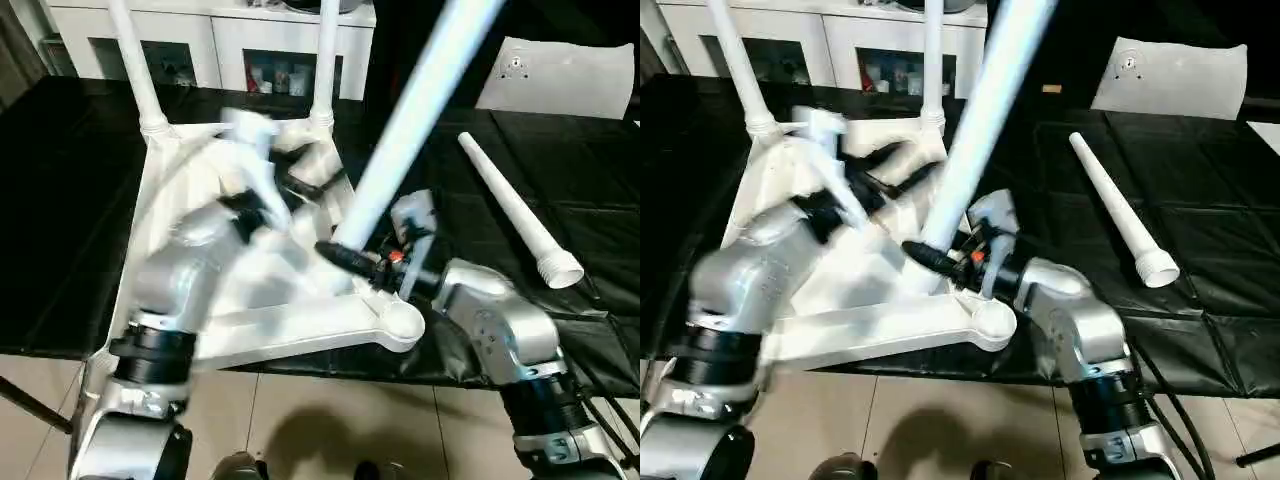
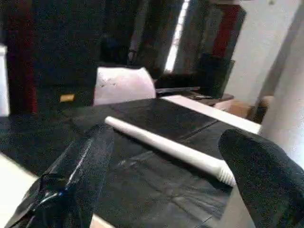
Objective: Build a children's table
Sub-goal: Pick table leg
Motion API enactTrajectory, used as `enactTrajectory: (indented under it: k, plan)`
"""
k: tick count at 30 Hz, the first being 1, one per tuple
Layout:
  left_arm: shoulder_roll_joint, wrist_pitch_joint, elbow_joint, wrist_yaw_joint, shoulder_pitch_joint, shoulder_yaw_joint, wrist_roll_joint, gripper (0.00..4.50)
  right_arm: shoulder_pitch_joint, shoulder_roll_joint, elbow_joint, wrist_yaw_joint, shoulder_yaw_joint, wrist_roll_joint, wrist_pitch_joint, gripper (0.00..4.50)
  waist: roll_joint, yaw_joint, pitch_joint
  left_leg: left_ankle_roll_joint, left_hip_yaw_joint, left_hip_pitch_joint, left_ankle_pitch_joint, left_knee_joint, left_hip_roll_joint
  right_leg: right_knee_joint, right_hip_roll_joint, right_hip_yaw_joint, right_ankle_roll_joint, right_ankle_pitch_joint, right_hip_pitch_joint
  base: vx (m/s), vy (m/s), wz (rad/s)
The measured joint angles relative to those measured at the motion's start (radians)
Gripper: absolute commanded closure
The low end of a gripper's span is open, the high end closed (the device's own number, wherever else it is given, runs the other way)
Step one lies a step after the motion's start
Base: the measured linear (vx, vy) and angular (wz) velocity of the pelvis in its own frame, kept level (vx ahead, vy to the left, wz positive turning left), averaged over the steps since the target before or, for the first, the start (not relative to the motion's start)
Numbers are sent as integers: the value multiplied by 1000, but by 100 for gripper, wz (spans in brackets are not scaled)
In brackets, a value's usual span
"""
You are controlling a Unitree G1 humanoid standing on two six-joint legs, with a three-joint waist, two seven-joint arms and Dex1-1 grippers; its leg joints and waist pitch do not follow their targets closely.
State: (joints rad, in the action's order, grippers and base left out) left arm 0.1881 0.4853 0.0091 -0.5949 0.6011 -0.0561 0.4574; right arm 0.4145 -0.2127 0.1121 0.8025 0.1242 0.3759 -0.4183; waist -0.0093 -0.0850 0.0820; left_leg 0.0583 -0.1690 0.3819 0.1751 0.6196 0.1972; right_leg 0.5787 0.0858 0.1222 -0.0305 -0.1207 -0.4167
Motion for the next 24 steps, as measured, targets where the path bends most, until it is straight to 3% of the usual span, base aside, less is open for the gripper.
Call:
enactTrajectory:
  k: [8,12,14,18,21,24]
  plan:
    - [35,-4,-49,-40,-11,-16,-15,40,-9,8,13,-66,-2,-37,35,258,-1,7,-1,0,0,-2,0,0,0,0,0,0,0,0,2,0,0,0]
    - [17,-35,-13,9,-17,-28,-60,40,-12,25,16,-169,-53,-46,26,259,-2,8,-1,0,0,-2,0,0,-2,0,2,0,0,0,3,0,0,0]
    - [19,-37,5,39,-27,-21,-71,6,-23,26,1,-204,-84,-45,18,259,-2,16,-2,0,0,-2,0,0,-3,0,3,0,0,0,2,0,0,0]
    - [63,-36,-15,61,-151,10,-85,6,-124,42,-124,-293,-130,-45,-18,259,0,34,-5,-1,0,0,1,-2,-3,0,2,0,2,-1,0,0,0,0]
    - [87,-39,-64,55,-272,-7,-117,6,-203,41,-223,-353,-135,-61,-54,259,0,40,-6,-1,0,1,1,-4,-3,-1,2,0,3,-2,-2,0,0,0]
    - [124,-54,-103,32,-322,-53,-142,3,-240,43,-287,-385,-124,-69,-79,259,0,44,-6,-1,0,-1,1,-3,-3,-1,2,0,3,-2,0,0,0,0]
